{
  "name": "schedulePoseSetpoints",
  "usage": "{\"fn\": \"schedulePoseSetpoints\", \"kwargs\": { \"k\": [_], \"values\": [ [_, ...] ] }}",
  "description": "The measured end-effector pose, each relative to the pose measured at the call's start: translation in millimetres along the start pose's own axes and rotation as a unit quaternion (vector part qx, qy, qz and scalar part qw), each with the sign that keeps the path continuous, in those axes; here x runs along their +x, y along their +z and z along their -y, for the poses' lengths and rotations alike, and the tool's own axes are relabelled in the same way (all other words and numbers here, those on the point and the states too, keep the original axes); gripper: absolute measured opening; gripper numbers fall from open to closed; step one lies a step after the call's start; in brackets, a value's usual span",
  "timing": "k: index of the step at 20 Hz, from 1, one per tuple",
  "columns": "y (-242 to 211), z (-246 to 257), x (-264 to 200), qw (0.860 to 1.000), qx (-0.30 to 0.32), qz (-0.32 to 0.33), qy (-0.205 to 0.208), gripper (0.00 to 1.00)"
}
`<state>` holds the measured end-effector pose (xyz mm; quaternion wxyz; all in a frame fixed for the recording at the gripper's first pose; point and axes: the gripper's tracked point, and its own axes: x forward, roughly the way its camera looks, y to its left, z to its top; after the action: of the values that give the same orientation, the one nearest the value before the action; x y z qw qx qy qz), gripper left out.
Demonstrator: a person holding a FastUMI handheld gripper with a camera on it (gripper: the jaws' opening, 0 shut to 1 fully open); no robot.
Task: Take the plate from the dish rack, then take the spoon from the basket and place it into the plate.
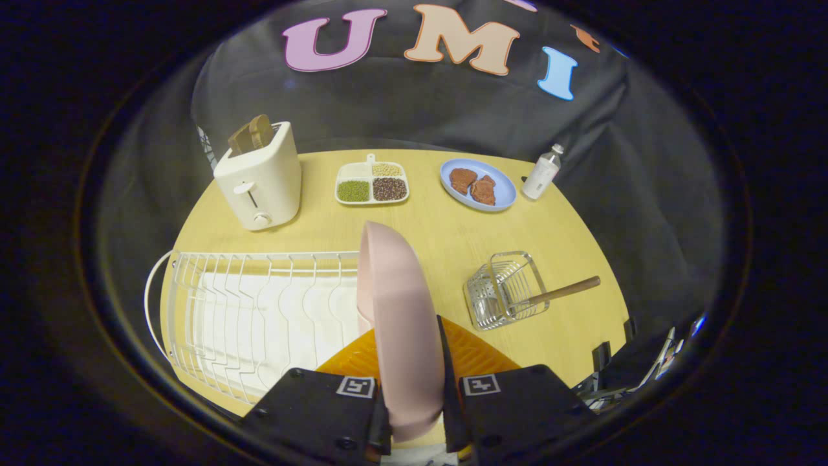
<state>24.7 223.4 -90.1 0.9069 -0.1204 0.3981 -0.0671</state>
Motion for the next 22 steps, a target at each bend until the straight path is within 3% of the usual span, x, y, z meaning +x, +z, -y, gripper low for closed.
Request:
{"fn": "schedulePoseSetpoints", "kwargs": {
  "k": [15, 19, 22],
  "values": [
    [31.5, 12.7, -17.2, 0.997, -0.031, 0.035, -0.055, 0.33],
    [58.2, 2.5, -42.7, 0.996, 0.021, 0.086, -0.01, 0.33],
    [57.8, 16.1, -60.0, 0.994, 0.038, 0.105, -0.011, 0.33]
  ]
}}
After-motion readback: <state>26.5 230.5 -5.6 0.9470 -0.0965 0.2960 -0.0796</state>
